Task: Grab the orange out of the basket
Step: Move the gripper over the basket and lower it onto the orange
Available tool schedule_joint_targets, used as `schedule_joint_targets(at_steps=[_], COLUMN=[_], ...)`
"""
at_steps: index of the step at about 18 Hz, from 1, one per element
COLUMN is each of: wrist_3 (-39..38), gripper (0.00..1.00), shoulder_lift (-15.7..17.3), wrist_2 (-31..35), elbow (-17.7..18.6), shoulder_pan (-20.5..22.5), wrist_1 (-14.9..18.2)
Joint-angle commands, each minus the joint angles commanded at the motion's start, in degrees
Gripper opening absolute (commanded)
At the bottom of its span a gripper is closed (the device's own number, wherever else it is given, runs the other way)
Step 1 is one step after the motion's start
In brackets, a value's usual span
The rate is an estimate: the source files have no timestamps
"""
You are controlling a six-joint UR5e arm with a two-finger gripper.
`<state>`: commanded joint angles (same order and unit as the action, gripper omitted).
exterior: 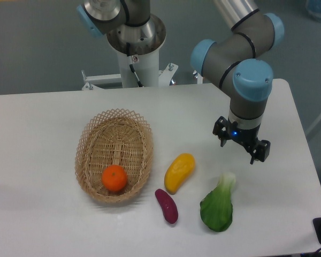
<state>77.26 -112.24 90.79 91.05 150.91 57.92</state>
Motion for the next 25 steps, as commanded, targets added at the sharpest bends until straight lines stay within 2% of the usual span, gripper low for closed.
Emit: schedule_joint_targets(at_steps=[11,14,18,22,25], wrist_3=[-0.88,-1.05,-5.08,-14.30,-16.08], gripper=[1.00,1.00,1.00,1.00,1.00], shoulder_lift=[0.09,0.79,2.19,2.20,1.94], wrist_2=[-0.53,-3.41,-3.78,-3.69,-3.08], elbow=[0.44,1.75,3.95,3.87,4.04], shoulder_pan=[-0.35,-0.35,-0.61,-4.39,-7.37], wrist_1=[0.09,0.09,0.00,0.00,-0.17])
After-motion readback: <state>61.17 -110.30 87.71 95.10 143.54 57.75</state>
